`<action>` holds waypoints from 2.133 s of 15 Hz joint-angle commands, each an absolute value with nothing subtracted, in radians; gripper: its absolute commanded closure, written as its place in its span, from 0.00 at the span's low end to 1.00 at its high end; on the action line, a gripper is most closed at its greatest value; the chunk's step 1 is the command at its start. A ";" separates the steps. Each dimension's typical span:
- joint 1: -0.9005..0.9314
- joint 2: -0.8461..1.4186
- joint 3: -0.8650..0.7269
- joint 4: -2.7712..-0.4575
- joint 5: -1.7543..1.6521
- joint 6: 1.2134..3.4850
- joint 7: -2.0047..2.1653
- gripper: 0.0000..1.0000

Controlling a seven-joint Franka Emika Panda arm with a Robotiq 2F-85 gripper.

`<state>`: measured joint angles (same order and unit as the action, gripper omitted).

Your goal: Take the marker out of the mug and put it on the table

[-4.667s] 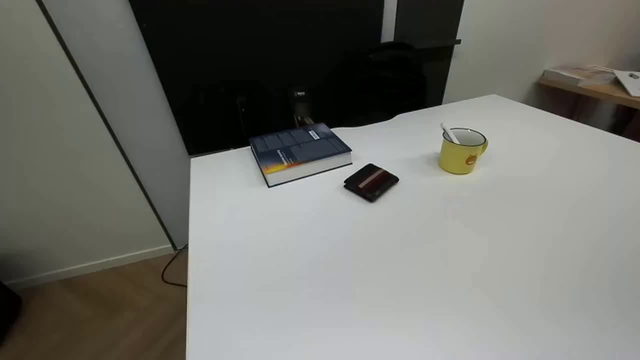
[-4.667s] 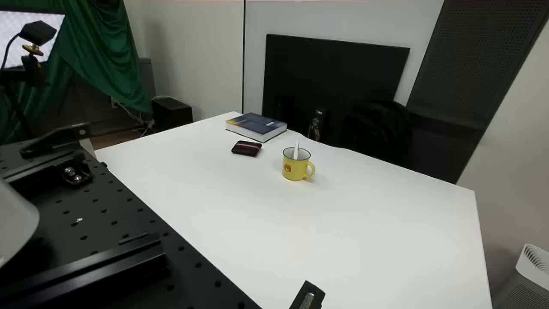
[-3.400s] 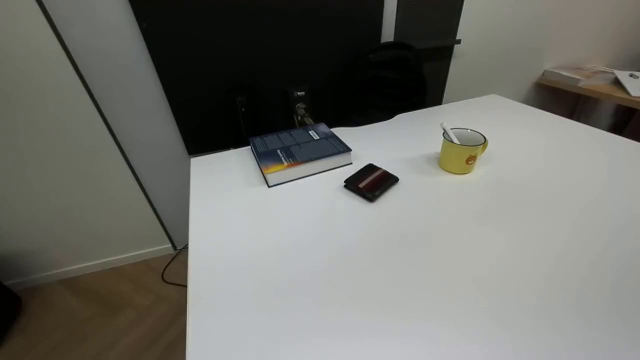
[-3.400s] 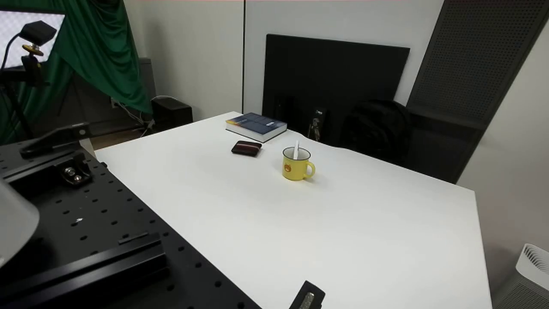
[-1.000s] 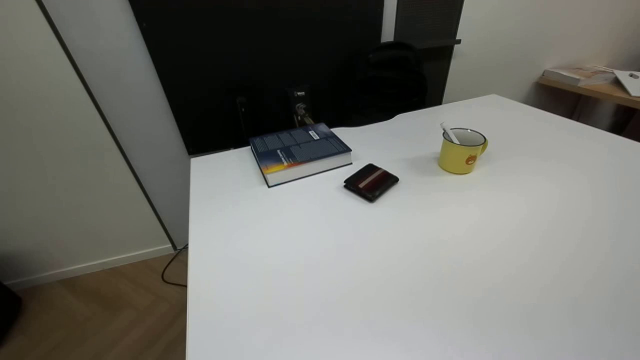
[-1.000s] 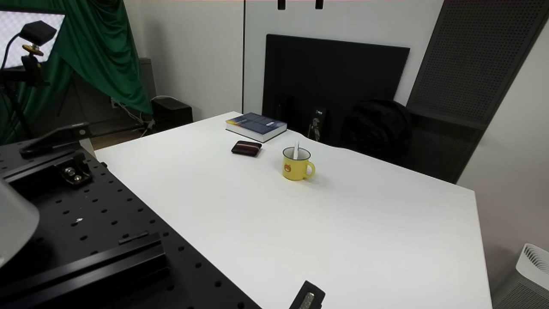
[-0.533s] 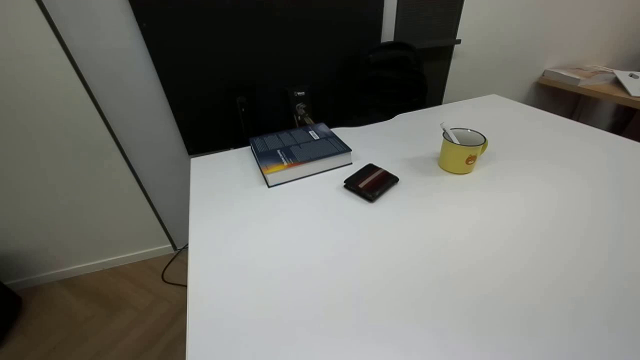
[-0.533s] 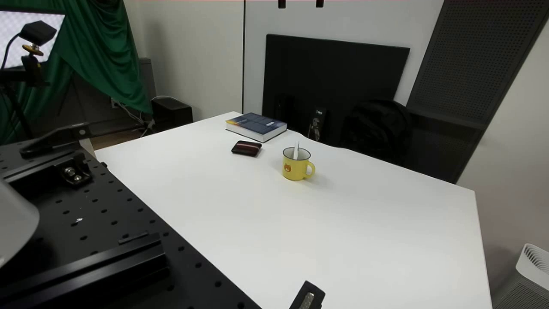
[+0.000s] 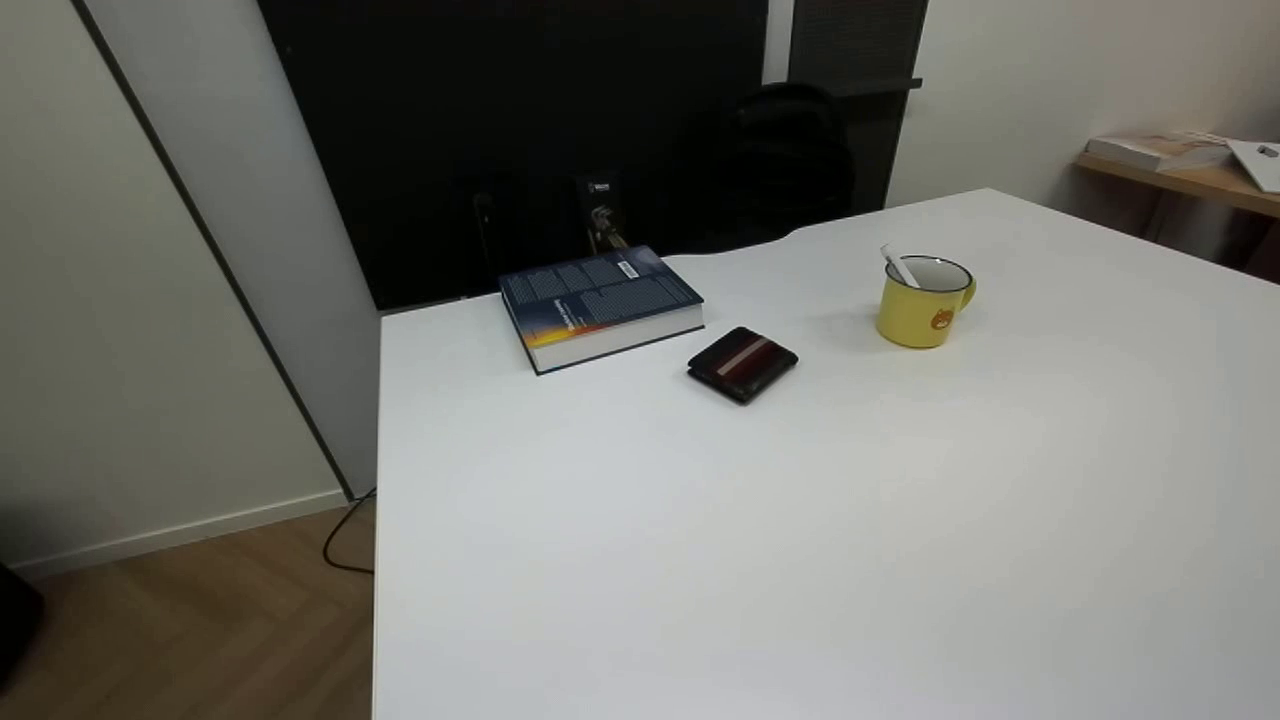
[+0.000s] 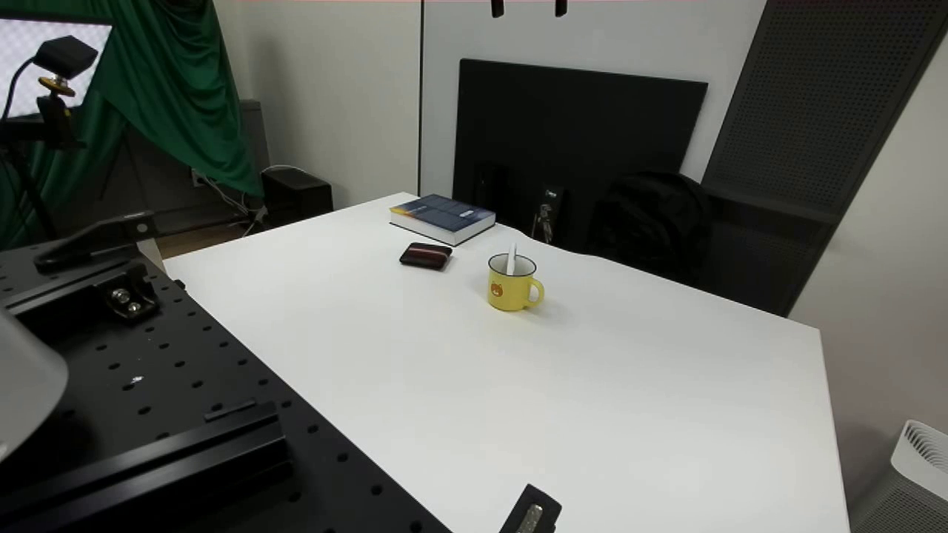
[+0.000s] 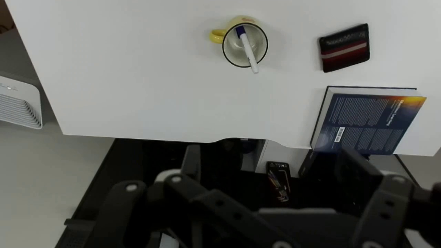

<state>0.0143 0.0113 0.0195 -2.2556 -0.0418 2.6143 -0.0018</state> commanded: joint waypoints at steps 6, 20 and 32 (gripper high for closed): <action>0.003 0.137 0.020 -2.283 0.041 2.811 -0.068 0.00; -0.041 0.355 0.057 -2.201 0.127 2.815 -0.153 0.00; -0.036 0.487 0.035 -2.144 0.064 2.795 -0.102 0.00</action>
